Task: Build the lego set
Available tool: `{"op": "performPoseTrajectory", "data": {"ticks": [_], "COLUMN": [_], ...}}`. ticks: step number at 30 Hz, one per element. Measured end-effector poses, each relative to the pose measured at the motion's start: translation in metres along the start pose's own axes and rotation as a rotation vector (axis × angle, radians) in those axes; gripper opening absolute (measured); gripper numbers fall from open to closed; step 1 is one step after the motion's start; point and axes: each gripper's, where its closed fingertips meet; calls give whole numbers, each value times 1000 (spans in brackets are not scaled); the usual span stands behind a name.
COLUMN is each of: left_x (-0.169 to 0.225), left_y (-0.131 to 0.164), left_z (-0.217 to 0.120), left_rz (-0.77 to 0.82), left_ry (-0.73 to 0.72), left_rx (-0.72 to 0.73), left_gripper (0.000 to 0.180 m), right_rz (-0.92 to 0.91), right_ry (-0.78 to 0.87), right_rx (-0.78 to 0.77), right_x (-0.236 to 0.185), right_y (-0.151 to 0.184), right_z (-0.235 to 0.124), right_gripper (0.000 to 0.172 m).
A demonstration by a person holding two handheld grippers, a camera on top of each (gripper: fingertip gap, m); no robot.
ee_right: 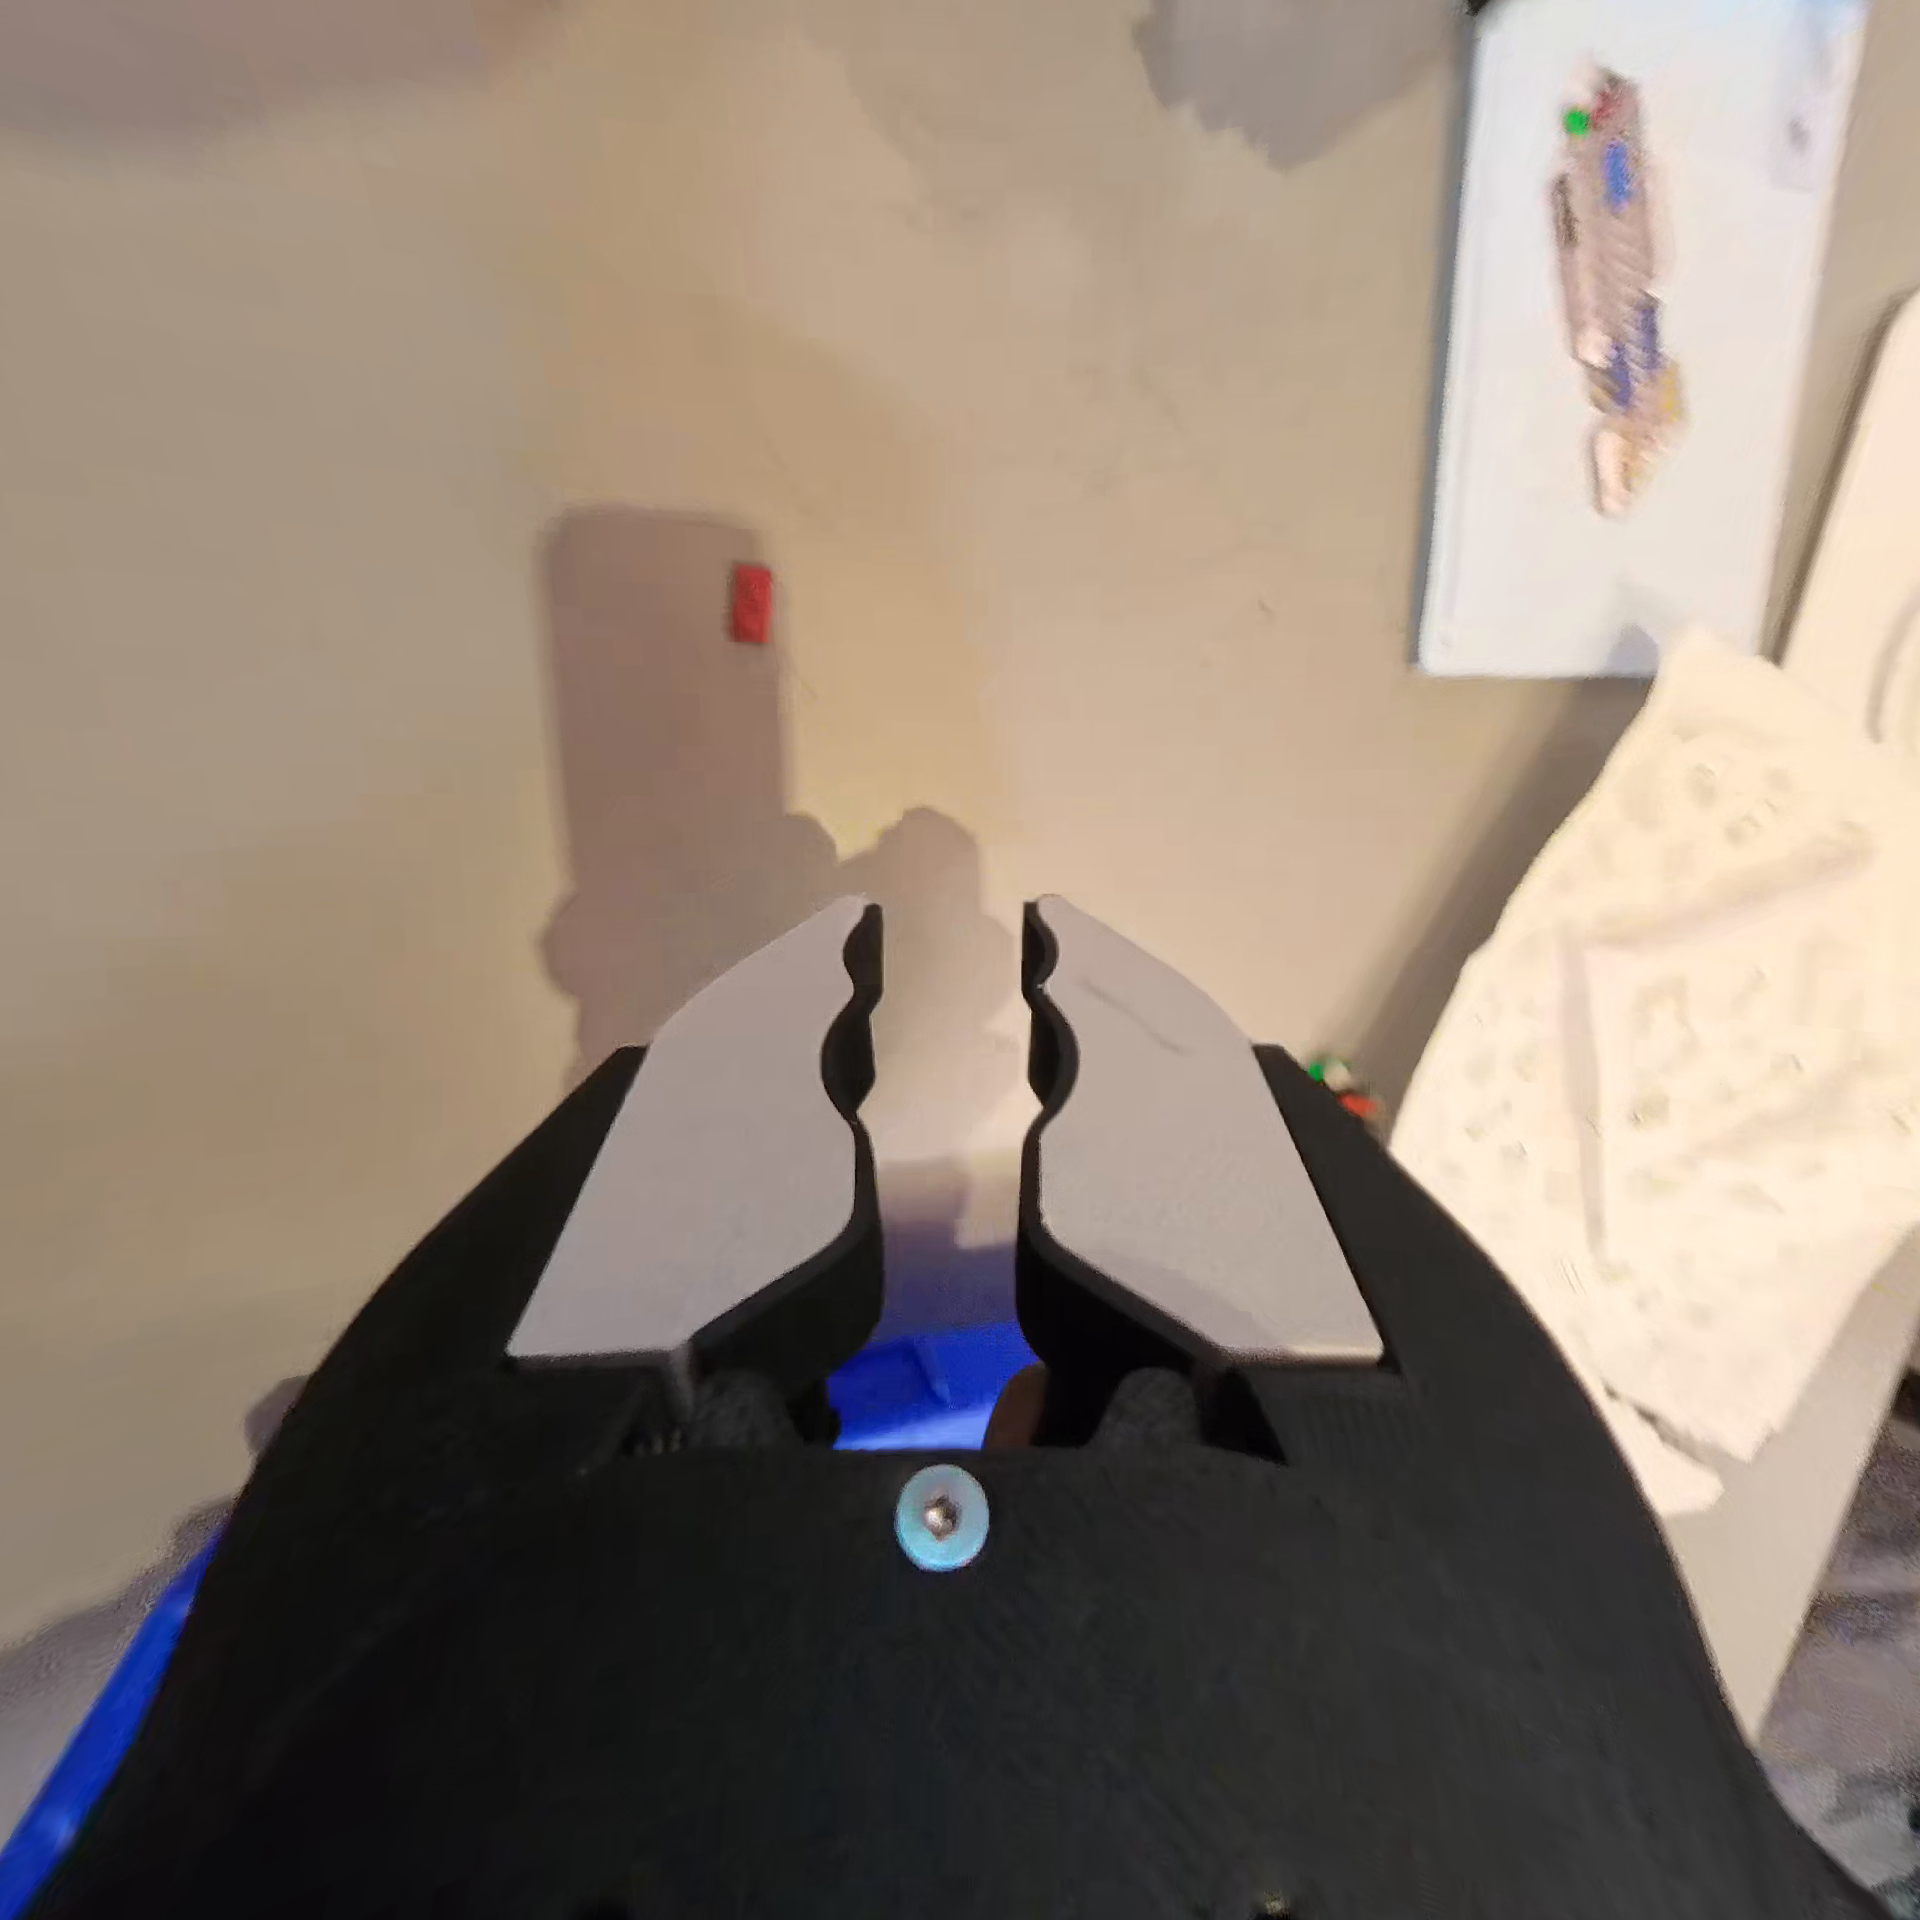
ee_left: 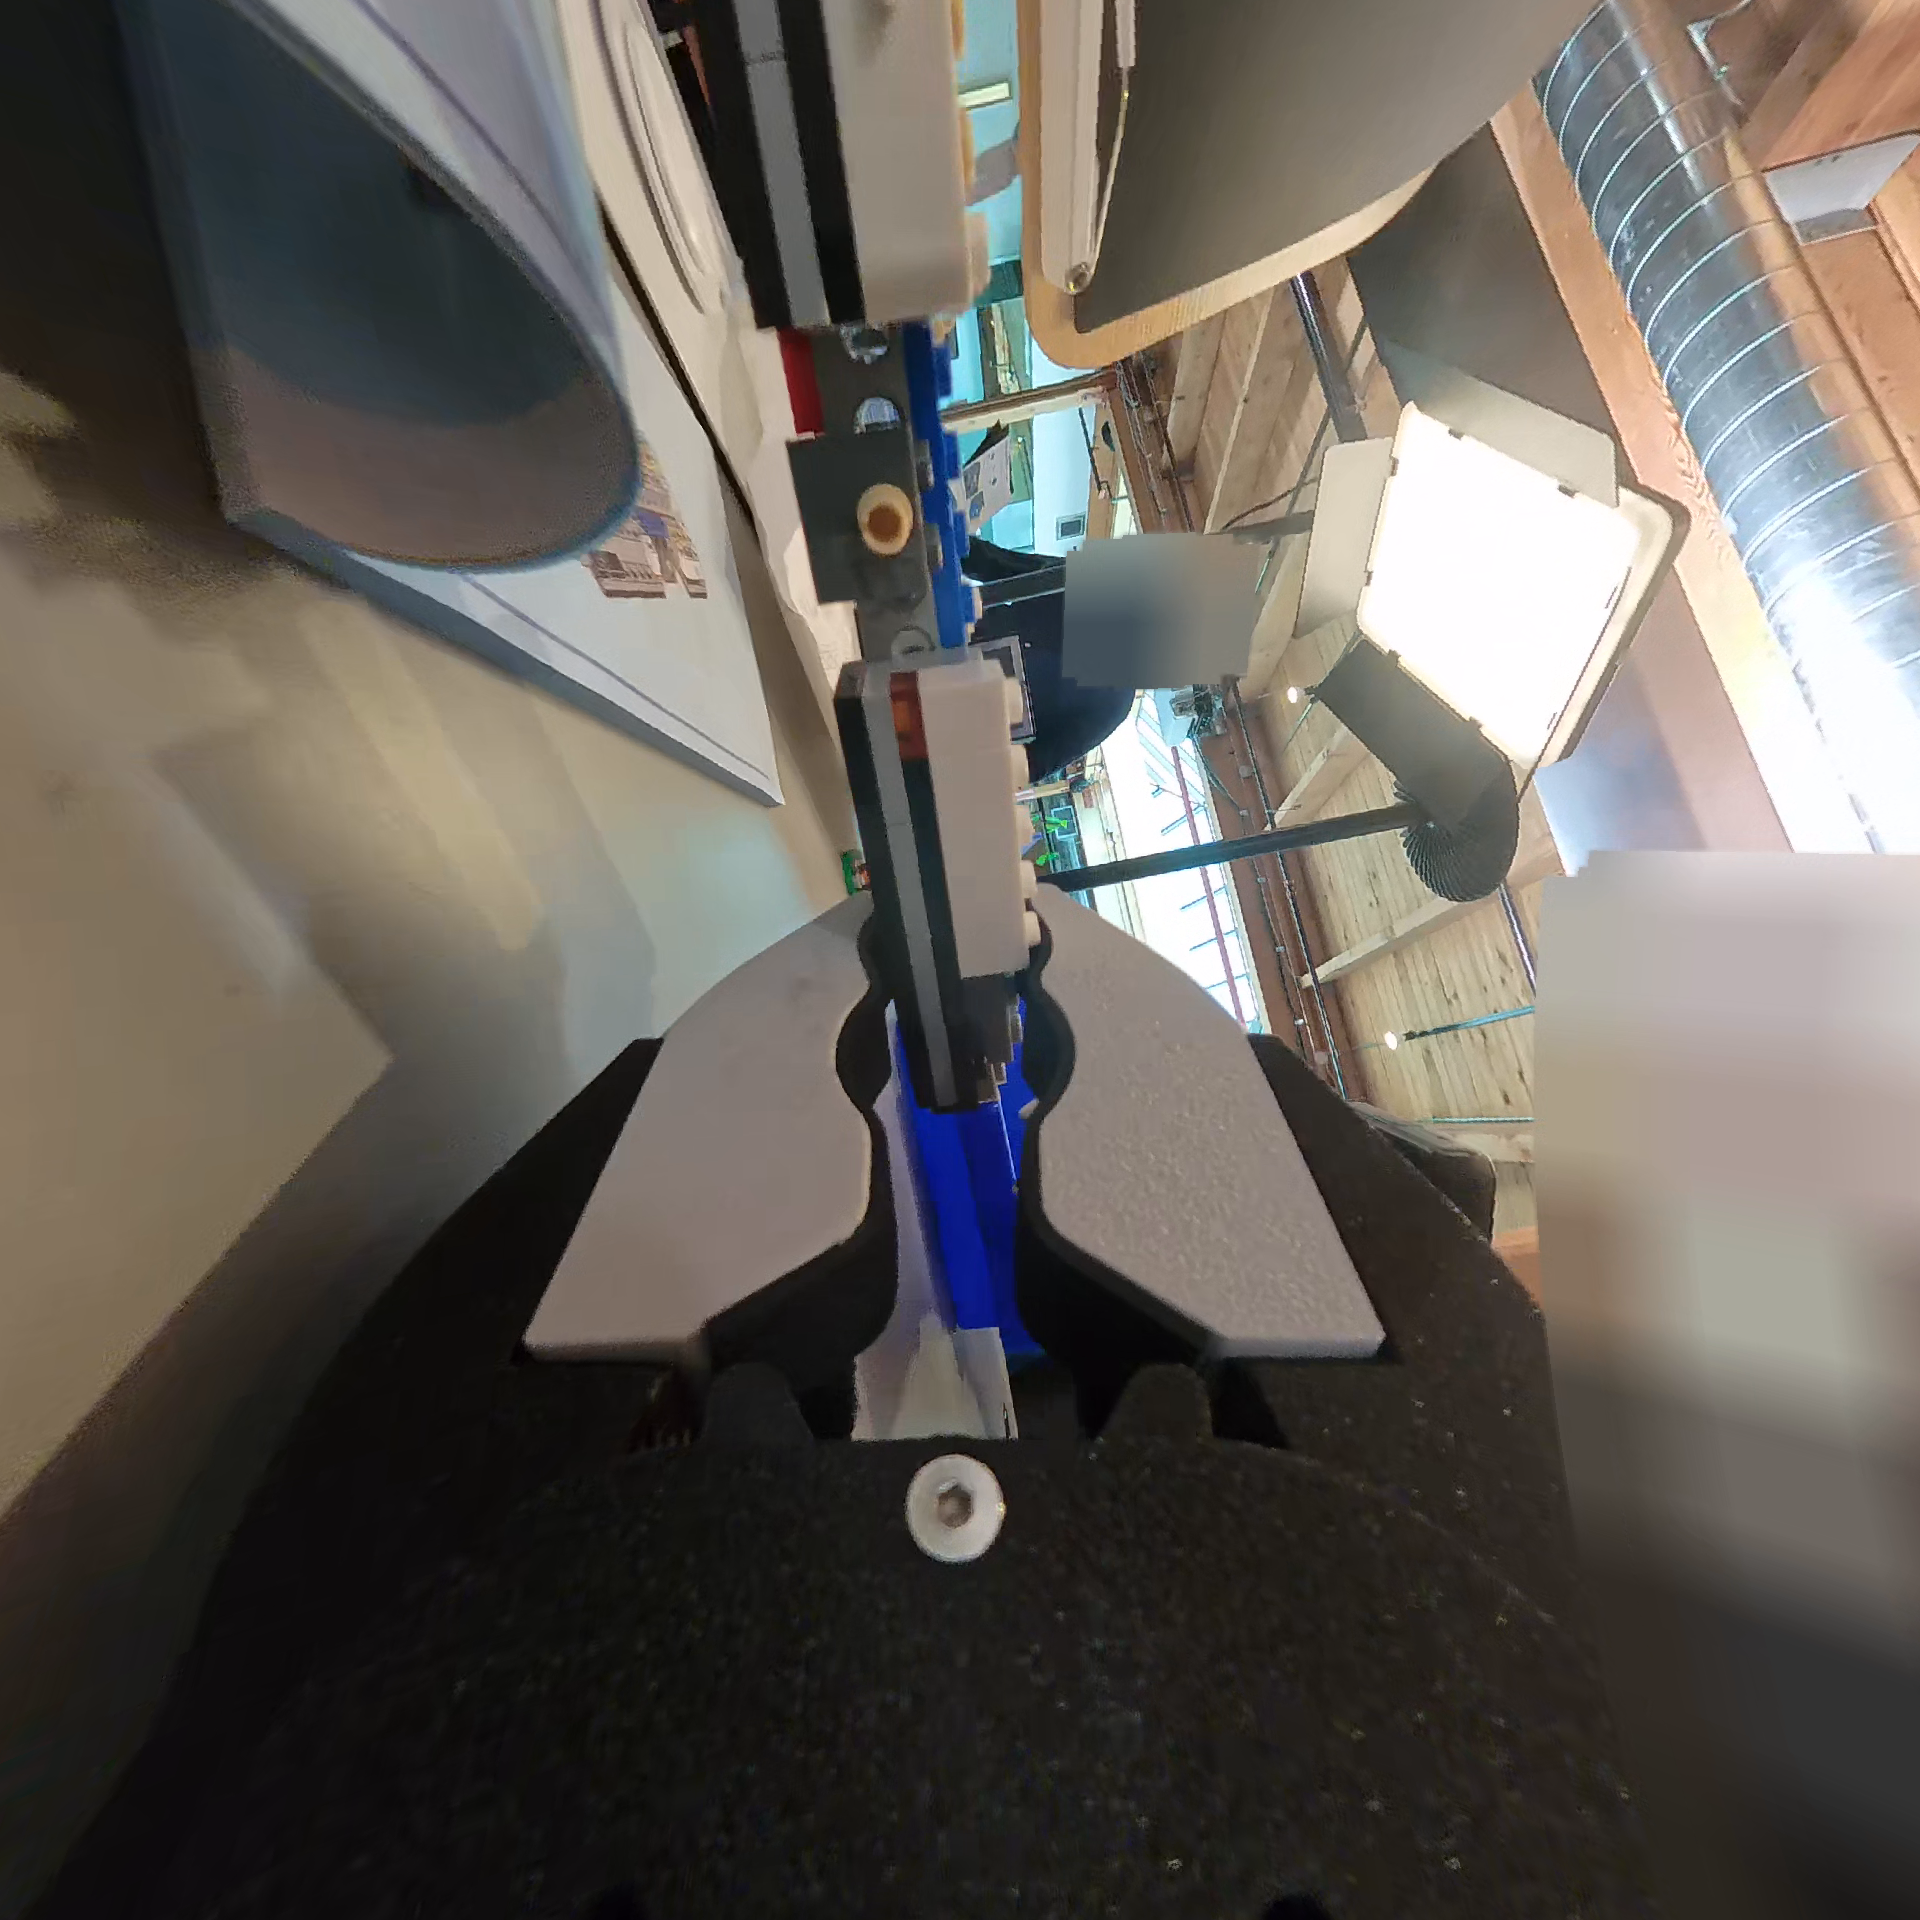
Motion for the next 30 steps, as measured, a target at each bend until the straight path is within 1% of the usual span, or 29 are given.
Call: {"op": "performPoseTrajectory", "data": {"ticks": [4, 10, 13, 16, 20, 22, 24, 26, 29, 30], "left_x": [-4, -3, -2, -2, -2, -2, -1, -1, -1, -1], "left_y": [-3, 0, 1, 3, 4, 4, 3, 3, 1, 0], "left_z": [0, 1, 1, 1, 2, 3, 5, 6, 6, 6], "left_rz": [-21, -4, -3, -6, -5, -1, 13, 26, 37, 39], "left_ry": [0, 3, 4, 5, 8, 10, 9, 6, 2, 2], "left_rx": [11, -5, -9, -19, -27, -28, -28, -28, -18, -14], "left_gripper": [21, 21, 21, 21, 21, 21, 21, 21, 21, 21], "right_rz": [54, 53, 63, 108, 210, 262, 292, 275, 225, 224], "right_ry": [46, 76, 115, 175, 222, 206, 144, 41, -112, -134], "right_rx": [-19, -35, -77, -163, -289, -338, -362, -370, -367, -355], "right_x": [15, 18, 26, 37, 39, 25, -1, -36, -88, -98], "right_y": [22, 29, 45, 83, 155, 184, 197, 193, 177, 170], "right_z": [-14, -23, -39, -66, -108, -119, -118, -107, -91, -88], "right_gripper": [25, 26, 26, 26, 26, 26, 27, 27, 27, 23]}}
Point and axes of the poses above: each gripper's, where its closed fingertips meet, z out along the fingers, y out of its underside, x = y × z across the jaws, and after that the axes turned 5 degrees about -z, right-handed
